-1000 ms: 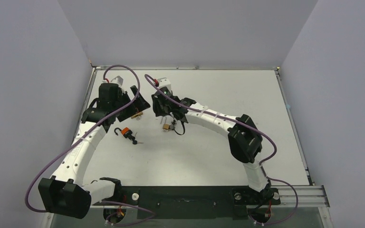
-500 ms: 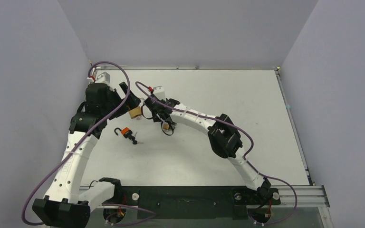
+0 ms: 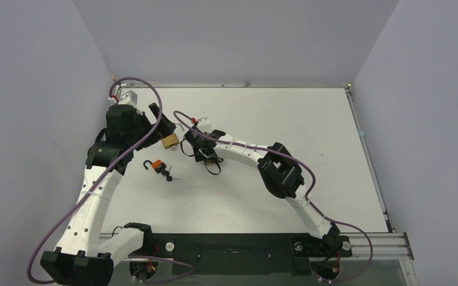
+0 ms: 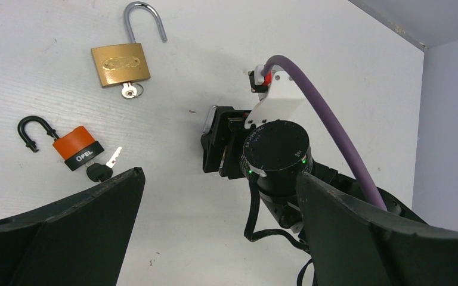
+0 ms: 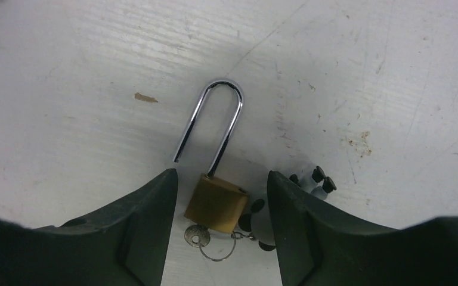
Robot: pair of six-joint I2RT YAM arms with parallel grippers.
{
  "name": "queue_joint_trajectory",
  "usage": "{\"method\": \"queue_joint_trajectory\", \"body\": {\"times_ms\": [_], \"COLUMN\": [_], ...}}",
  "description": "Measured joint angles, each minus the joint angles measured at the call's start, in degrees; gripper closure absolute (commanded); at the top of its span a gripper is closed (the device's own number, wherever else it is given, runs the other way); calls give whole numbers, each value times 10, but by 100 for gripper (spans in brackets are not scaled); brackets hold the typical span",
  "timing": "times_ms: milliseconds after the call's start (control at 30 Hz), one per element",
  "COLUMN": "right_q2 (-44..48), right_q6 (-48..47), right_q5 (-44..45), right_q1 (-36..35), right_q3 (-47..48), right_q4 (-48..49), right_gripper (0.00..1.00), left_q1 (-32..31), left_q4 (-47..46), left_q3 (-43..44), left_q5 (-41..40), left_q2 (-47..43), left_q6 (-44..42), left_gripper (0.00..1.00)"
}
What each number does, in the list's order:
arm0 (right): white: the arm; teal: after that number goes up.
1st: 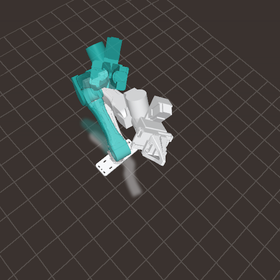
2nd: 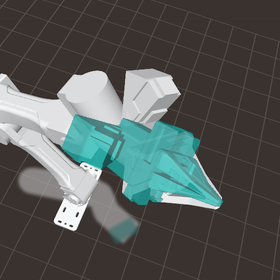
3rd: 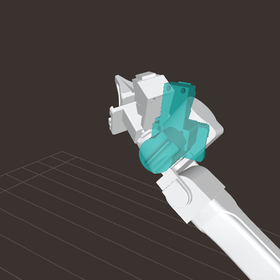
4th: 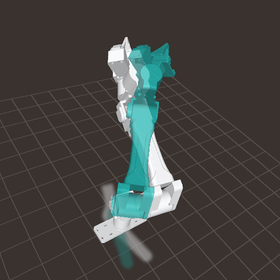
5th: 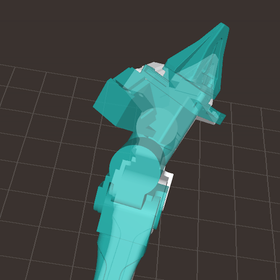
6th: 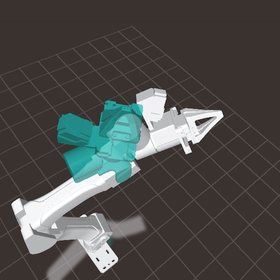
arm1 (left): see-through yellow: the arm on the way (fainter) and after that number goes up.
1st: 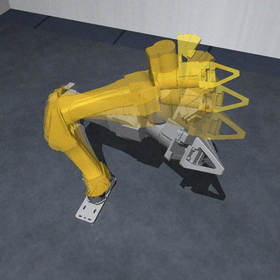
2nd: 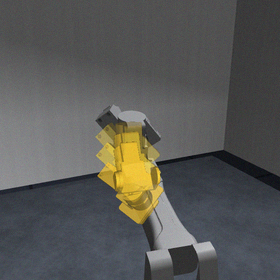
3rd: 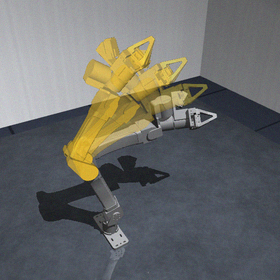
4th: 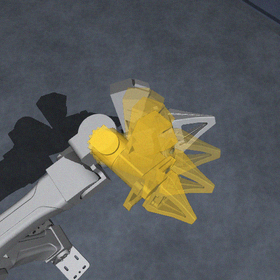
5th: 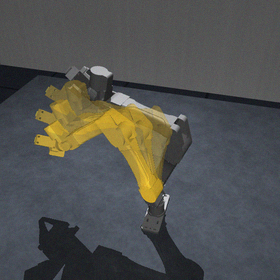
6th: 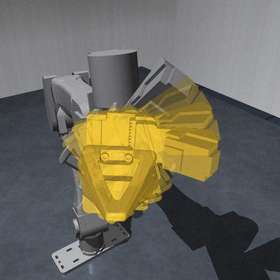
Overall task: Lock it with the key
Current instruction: Pick up the lock from the center of the board.
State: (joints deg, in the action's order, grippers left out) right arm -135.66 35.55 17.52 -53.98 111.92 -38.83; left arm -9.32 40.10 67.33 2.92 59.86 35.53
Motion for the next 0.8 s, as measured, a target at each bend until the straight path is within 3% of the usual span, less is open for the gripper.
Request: {"method": "queue_joint_trajectory", "body": {"times_ms": [233, 367, 800], "right_q2": [35, 68, 71], "right_q6": [17, 26, 37], "right_q5": [-15, -31, -38], "right_q1": [1, 0, 7], "right_q3": [-62, -114, -98], "right_q4": [24, 35, 30], "right_gripper": [30, 28, 52], "left_q1": [1, 5, 14], "left_q4": [0, 0, 0], "left_q3": [0, -2, -9], "left_q5": [0, 0, 4], "left_q2": [-3, -4, -5], "left_q6": [0, 0, -2], "left_gripper": [0, 0, 0]}}
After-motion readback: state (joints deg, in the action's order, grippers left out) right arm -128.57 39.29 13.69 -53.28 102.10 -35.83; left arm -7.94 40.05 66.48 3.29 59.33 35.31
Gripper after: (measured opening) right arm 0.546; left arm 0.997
